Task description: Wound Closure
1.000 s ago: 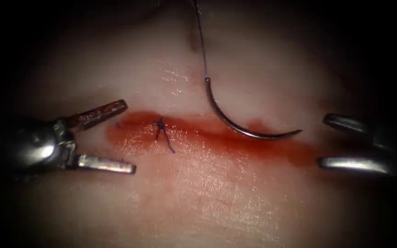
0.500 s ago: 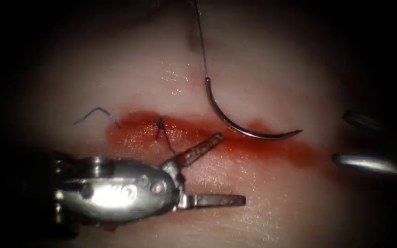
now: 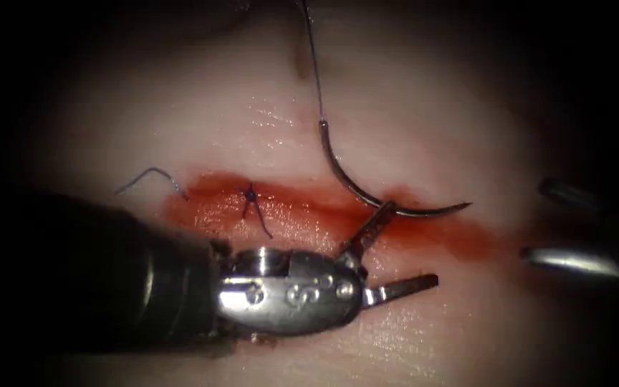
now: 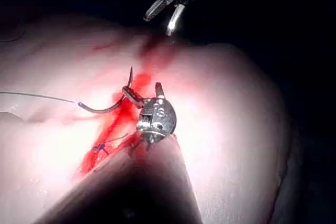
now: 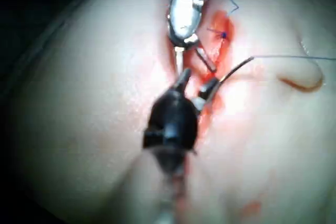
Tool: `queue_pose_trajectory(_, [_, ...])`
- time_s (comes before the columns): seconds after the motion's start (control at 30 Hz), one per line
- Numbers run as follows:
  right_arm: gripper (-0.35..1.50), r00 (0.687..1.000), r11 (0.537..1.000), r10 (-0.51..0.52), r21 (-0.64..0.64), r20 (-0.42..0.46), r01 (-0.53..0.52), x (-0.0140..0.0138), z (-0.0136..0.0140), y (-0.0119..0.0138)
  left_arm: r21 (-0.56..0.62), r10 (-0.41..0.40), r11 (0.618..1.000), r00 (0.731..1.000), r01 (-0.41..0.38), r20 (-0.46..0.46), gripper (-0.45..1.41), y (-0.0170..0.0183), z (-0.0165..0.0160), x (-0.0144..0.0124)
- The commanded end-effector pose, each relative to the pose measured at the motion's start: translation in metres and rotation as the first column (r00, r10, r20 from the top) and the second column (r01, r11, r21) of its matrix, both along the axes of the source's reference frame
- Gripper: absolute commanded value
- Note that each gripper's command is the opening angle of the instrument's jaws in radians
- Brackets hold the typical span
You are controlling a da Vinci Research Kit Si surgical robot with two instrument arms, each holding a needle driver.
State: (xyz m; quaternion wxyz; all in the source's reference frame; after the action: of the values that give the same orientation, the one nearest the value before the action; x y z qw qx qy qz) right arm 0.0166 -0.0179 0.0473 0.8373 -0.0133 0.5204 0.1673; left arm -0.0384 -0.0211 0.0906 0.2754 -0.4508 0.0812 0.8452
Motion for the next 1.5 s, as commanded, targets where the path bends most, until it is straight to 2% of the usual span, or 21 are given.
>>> queue_pose_trajectory(0.03, [0.35, 1.000, 1.000, -0.005, -0.004, 0.001, 0.005, 0.0005, 0.0006, -0.0007, 0.003, -0.001, 1.000, 1.000, 0.001, 0.000, 0.75, -0.0006, 0.0010, -0.0005])
queue_pose_trajectory(0.27, [0.34, 1.000, 1.000, -0.002, -0.004, 0.003, 0.002, 0.0005, 0.0006, -0.0007, 0.008, 0.015, 1.000, 1.000, -0.014, -0.014, 0.78, 0.0000, 0.0037, -0.0013])
queue_pose_trajectory(0.57, [0.34, 1.000, 1.000, 0.001, -0.005, 0.005, 0.000, 0.0006, 0.0007, -0.0009, 0.009, 0.036, 0.999, 0.999, -0.036, -0.031, 0.78, 0.0000, 0.0052, -0.0033])
queue_pose_trajectory(0.9, [0.32, 1.000, 1.000, 0.002, -0.007, 0.006, -0.002, 0.0009, 0.0008, -0.0011, 0.011, 0.039, 0.999, 0.998, -0.039, -0.047, 0.73, 0.0007, 0.0067, -0.0037])
queue_pose_trajectory(0.97, [0.32, 1.000, 1.000, 0.002, -0.008, 0.006, -0.002, 0.0009, 0.0008, -0.0011, 0.016, 0.043, 0.999, 0.997, -0.042, -0.056, 0.60, 0.0006, 0.0068, -0.0038])
queue_pose_trajectory(1.07, [0.32, 1.000, 1.000, 0.002, -0.008, 0.006, -0.002, 0.0009, 0.0008, -0.0011, 0.017, 0.041, 0.999, 0.998, -0.040, -0.057, 0.29, 0.0005, 0.0068, -0.0041])
queue_pose_trajectory(1.2, [0.32, 1.000, 1.000, 0.002, -0.008, 0.006, -0.002, 0.0009, 0.0008, -0.0012, 0.010, 0.047, 0.999, 0.997, -0.047, -0.061, -0.38, 0.0002, 0.0065, -0.0043])
queue_pose_trajectory(1.23, [0.32, 1.000, 1.000, 0.002, -0.008, 0.007, -0.002, 0.0009, 0.0008, -0.0012, 0.005, 0.048, 0.999, 0.997, -0.048, -0.065, -0.45, 0.0002, 0.0064, -0.0043])
queue_pose_trajectory(1.5, [0.30, 1.000, 1.000, 0.001, -0.009, 0.006, -0.001, 0.0008, 0.0008, -0.0012, 0.007, 0.059, 0.998, 0.996, -0.058, -0.069, -0.45, 0.0005, 0.0044, -0.0032])
